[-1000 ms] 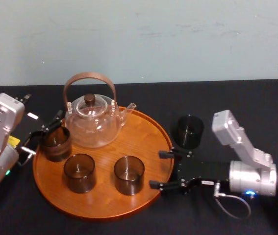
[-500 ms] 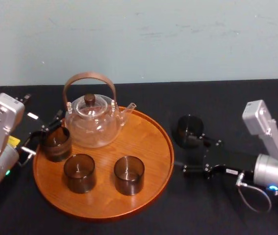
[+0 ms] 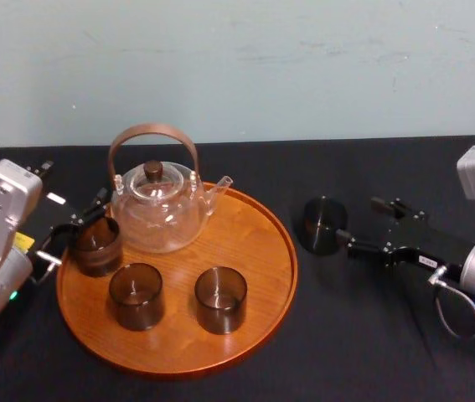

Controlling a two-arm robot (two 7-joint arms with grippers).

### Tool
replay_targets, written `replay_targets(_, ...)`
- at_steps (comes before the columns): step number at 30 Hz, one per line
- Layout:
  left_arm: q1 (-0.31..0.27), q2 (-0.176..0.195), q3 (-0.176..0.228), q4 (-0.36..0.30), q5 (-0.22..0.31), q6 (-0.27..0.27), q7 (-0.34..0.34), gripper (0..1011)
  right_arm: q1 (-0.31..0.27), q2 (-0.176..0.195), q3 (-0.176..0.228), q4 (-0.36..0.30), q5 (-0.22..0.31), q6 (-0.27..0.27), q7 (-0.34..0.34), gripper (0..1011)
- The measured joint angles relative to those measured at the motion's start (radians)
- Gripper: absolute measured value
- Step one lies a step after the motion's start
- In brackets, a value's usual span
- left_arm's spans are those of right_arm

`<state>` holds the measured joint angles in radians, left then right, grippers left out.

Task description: Pick up the glass from the table and place it on the tray.

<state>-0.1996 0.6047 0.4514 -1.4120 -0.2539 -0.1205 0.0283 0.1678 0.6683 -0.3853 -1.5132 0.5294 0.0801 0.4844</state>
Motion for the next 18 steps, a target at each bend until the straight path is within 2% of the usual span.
replay_targets(8, 0.000, 0.000, 0.000, 0.000, 0.000, 0.000, 0.000, 1001, 0.005, -0.028, 0.031, 0.029, 0.000, 0.056, -0.047, 1003)
replay_targets(10, 0.000, 0.000, 0.000, 0.000, 0.000, 0.000, 0.000, 1002, 0.013, -0.040, 0.036, 0.045, -0.002, 0.086, -0.058, 1003)
replay_targets(18, 0.000, 0.000, 0.000, 0.000, 0.000, 0.000, 0.000, 1001, 0.044, -0.056, 0.028, 0.078, -0.015, 0.166, -0.059, 1003)
